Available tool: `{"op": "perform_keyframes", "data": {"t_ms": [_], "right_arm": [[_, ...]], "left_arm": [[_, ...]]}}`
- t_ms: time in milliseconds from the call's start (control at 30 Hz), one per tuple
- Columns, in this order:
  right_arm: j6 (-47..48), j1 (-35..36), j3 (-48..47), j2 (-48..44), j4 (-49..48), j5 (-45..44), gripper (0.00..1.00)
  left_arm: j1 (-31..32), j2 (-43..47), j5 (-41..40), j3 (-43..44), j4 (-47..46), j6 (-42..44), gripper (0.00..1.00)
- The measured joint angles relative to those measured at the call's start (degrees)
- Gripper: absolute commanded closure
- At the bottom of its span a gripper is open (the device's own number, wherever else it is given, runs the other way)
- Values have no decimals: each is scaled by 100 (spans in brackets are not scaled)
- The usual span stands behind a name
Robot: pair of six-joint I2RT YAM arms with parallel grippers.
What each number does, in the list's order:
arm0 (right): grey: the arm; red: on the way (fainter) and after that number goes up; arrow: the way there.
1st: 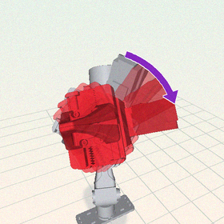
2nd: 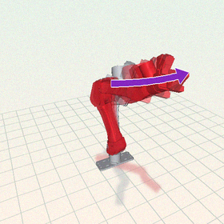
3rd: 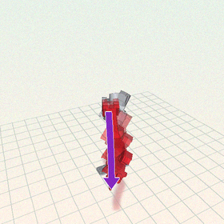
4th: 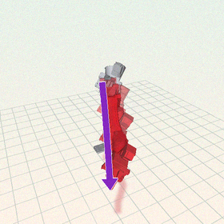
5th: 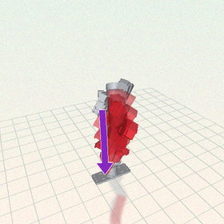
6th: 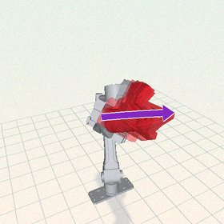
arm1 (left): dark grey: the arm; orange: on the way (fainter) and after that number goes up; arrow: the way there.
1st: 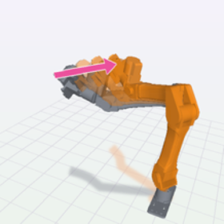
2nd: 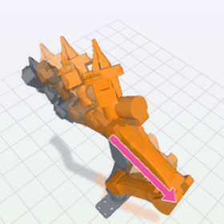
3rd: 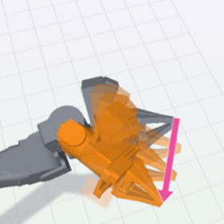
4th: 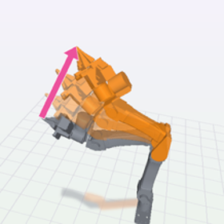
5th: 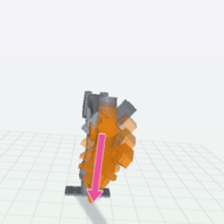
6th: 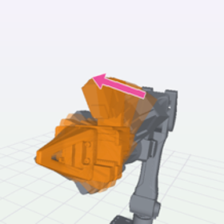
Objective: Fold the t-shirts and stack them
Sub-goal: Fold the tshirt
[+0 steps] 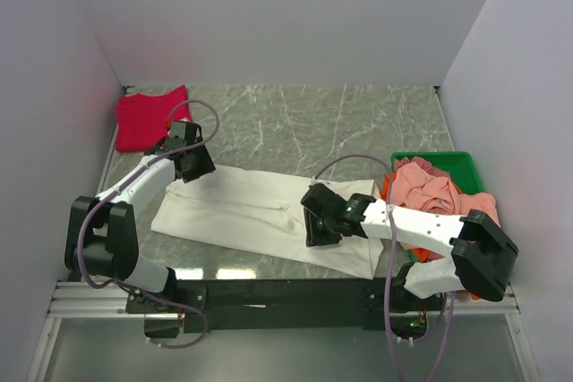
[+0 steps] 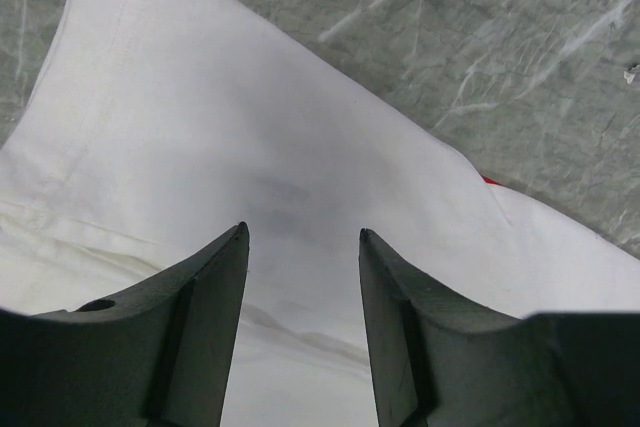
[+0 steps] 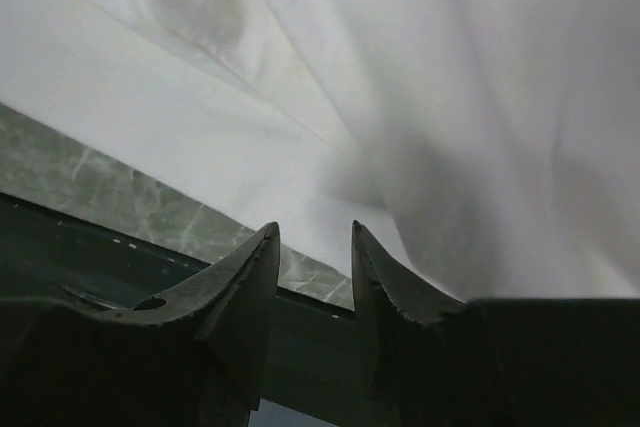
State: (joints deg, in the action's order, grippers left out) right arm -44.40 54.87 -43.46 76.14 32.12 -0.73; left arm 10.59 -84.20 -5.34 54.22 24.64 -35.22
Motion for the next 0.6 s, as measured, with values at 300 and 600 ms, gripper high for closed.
{"op": "perform_keyframes", "data": {"t_ms": [300,600], "right_arm": [[-116,-120,0,326,470,-673,55],[-107,-175,-4,437,743,-1139,64]], "left_arm": [[0,-2,17,-66,-33,2,46],[0,-7,44,-66,-44,2,45]]}}
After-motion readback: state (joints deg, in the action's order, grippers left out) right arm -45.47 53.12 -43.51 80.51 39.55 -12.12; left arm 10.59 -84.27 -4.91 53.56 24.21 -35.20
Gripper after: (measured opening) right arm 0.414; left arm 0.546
